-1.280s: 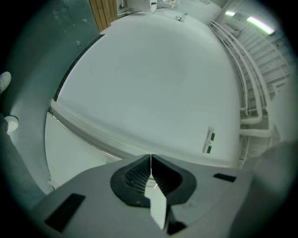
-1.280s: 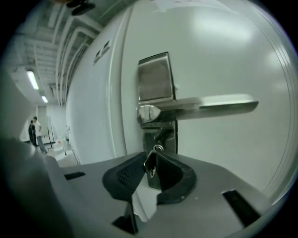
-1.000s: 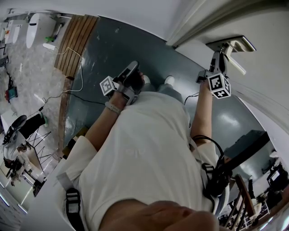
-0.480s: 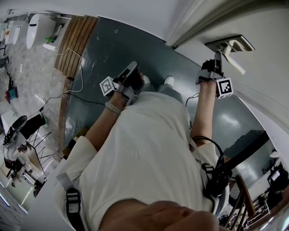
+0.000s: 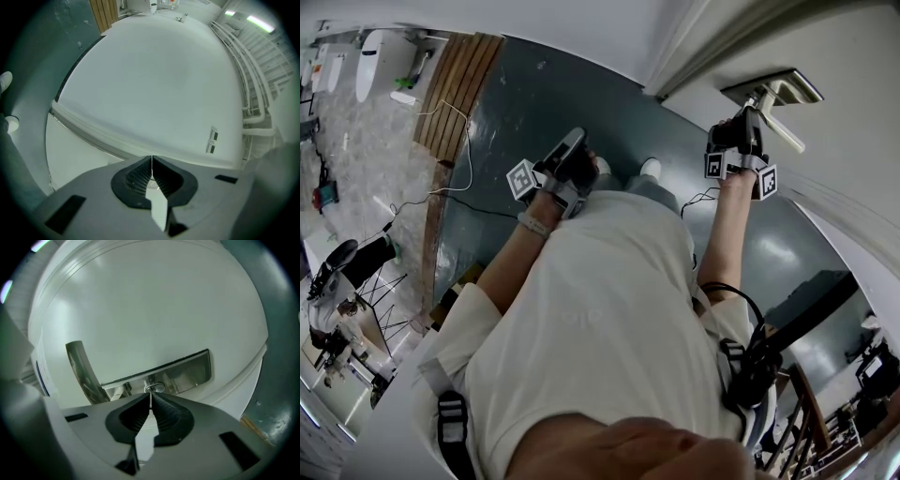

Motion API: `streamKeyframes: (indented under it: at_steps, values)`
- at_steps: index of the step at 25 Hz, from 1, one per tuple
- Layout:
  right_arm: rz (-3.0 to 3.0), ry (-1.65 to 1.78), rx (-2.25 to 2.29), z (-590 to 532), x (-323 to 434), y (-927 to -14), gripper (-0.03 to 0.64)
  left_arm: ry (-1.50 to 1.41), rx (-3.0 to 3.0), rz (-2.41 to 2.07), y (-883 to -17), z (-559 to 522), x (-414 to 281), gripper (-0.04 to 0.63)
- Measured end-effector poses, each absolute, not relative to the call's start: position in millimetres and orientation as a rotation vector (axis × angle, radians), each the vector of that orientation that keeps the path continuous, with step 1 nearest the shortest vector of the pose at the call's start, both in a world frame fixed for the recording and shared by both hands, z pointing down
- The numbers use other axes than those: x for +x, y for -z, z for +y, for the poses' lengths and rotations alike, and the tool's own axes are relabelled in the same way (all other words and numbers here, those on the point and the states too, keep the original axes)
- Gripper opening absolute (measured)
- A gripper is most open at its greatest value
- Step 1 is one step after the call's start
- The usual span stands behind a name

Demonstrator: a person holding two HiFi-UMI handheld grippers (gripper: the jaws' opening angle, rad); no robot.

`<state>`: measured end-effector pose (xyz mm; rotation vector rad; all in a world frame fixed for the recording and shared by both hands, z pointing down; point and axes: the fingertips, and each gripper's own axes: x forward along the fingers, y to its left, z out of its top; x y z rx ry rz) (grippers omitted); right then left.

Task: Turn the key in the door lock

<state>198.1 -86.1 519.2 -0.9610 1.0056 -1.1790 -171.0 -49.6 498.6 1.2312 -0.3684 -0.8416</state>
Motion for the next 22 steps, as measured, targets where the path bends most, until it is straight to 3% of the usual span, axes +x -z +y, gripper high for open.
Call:
streamKeyframes:
  at_steps: [14,22]
  values:
    - [1.011,1.198,-0.814,-85,219,-525,0.040,0.832,1.248,-0.399,-499,-43,-136,0.009]
    - [1.249,1.225,-0.979,-79,212,-510,0.043,0.827,1.261,-0.402,-493,-39,-127,0.009]
